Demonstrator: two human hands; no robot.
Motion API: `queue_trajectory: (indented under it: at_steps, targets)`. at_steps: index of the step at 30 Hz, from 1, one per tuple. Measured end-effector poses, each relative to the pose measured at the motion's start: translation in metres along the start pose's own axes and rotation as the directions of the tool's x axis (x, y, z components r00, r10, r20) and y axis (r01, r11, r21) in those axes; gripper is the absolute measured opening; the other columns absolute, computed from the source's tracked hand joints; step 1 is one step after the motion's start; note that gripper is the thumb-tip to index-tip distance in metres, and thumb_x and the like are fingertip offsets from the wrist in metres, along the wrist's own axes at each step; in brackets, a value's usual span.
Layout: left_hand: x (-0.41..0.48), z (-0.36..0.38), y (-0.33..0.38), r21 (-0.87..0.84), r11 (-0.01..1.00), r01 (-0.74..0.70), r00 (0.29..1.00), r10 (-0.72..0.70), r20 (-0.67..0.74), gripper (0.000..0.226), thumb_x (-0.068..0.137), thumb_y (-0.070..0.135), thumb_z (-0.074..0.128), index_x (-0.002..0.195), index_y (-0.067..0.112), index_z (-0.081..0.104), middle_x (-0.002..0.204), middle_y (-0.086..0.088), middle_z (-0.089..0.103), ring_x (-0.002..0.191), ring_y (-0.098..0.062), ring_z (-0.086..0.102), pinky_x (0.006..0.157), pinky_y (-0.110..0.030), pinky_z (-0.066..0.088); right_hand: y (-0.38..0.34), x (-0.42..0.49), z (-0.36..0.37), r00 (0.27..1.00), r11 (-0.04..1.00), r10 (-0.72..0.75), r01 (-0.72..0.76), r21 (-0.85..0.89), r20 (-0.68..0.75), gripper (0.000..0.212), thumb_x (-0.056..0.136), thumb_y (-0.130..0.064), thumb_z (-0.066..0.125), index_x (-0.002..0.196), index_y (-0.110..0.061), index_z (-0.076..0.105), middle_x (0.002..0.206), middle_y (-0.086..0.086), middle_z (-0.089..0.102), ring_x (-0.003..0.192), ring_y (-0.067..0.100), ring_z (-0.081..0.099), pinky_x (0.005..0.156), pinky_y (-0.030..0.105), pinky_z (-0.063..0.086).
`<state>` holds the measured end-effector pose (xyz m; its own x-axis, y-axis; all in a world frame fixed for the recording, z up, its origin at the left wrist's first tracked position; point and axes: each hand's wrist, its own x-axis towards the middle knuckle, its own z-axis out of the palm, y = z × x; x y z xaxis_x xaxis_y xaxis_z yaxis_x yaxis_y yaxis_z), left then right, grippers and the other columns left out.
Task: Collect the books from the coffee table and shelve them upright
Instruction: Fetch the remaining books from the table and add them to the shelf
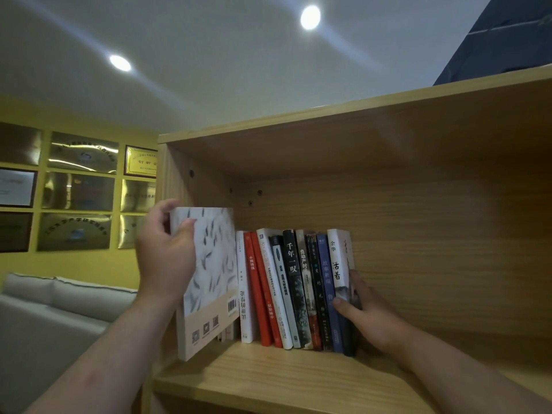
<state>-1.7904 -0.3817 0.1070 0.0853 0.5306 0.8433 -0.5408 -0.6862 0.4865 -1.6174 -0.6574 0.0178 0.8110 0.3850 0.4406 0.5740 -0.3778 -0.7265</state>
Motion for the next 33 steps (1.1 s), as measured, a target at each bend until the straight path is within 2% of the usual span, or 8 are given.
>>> queue_trajectory:
  at_steps: [5,10,12,15,20,24,28,33]
  targets:
    - [-0.003,-0.024,0.012,-0.198,0.966,0.164,0.983,-0.177,-0.051,0.022,0.099,0.017,0.058,0.12,0.023,0.057,0.11,-0.007,0.067,0.099,-0.025,0.068,0.081,-0.047,0.059,-0.026,-0.018,-0.003,1.0,1.0,-0.021,0.021,-0.007,-0.023,0.064,0.095,-0.061,0.047,0.153,-0.046,0.026,0.154,-0.007,0.044,0.136,0.016,0.049,0.113,0.049,0.044]
    - [-0.01,0.001,0.012,-0.421,0.662,0.62,0.782,-0.567,0.259,0.023,0.098,0.009,0.055,0.12,0.013,0.06,0.106,-0.019,0.071,0.09,-0.034,0.07,0.078,-0.049,0.058,-0.074,-0.048,-0.012,0.907,0.92,-0.318,0.226,-0.319,-0.276,0.046,0.102,-0.033,0.053,0.146,-0.04,0.04,0.133,-0.023,0.046,0.108,0.0,0.056,0.099,0.036,0.055]
    - [-0.021,0.015,0.013,-0.435,0.583,0.686,0.727,-0.571,0.381,0.022,0.098,0.009,0.055,0.118,0.016,0.061,0.105,-0.019,0.072,0.089,-0.034,0.071,0.077,-0.047,0.057,-0.09,-0.061,-0.011,0.946,0.974,-0.219,0.227,0.007,-0.239,0.027,0.099,-0.041,0.053,0.124,-0.037,0.061,0.124,-0.012,0.066,0.109,0.012,0.066,0.098,0.04,0.057]
    - [-0.036,0.035,0.026,-0.477,0.503,0.721,0.692,-0.559,0.457,0.018,0.098,0.009,0.056,0.109,0.021,0.063,0.101,-0.017,0.073,0.089,-0.032,0.073,0.081,-0.049,0.058,-0.103,-0.077,-0.017,0.969,0.771,0.024,-0.174,0.613,0.244,0.05,0.094,-0.048,0.052,0.129,-0.014,0.061,0.121,0.018,0.073,0.112,0.037,0.07,0.098,0.052,0.056]
    - [-0.047,0.067,0.046,-0.464,0.602,0.65,0.754,-0.434,0.493,0.032,0.1,0.017,0.057,0.131,0.023,0.055,0.112,-0.001,0.066,0.105,-0.023,0.067,0.084,-0.038,0.056,-0.101,-0.094,-0.041,0.985,0.83,0.084,-0.151,0.537,0.147,0.035,0.097,-0.01,0.062,0.13,-0.021,0.055,0.113,0.015,0.077,0.101,0.039,0.075,0.089,0.057,0.06]
    - [-0.061,0.069,0.0,0.143,0.972,0.186,0.829,-0.233,0.508,0.049,0.097,0.036,0.058,0.143,0.027,0.045,0.136,0.004,0.049,0.131,-0.017,0.044,0.103,-0.036,0.042,-0.098,-0.108,-0.084,0.951,0.9,0.124,0.012,0.435,-0.284,0.026,0.096,-0.009,0.064,0.118,-0.022,0.061,0.101,0.011,0.078,0.078,0.026,0.079,0.066,0.048,0.065]
    - [-0.08,0.059,-0.047,0.351,0.936,0.03,0.835,-0.217,0.506,0.064,0.088,0.034,0.066,0.146,0.025,0.04,0.15,0.003,0.036,0.14,-0.016,0.027,0.121,-0.043,0.027,-0.093,-0.104,-0.094,0.874,0.976,0.114,-0.009,0.219,-0.472,0.037,0.094,-0.005,0.064,0.12,-0.028,0.05,0.101,0.0,0.067,0.07,0.016,0.073,0.041,0.02,0.054]
    - [-0.083,0.057,-0.054,0.377,0.926,-0.031,0.819,-0.192,0.54,0.073,0.089,0.034,0.063,0.154,0.027,0.029,0.164,0.006,0.018,0.153,-0.019,0.006,0.126,-0.041,0.005,-0.079,-0.071,-0.044,0.909,0.99,0.134,-0.107,0.09,-0.394,0.031,0.097,-0.002,0.057,0.108,-0.028,0.047,0.115,0.0,0.061,0.107,0.022,0.063,0.064,0.027,0.059]
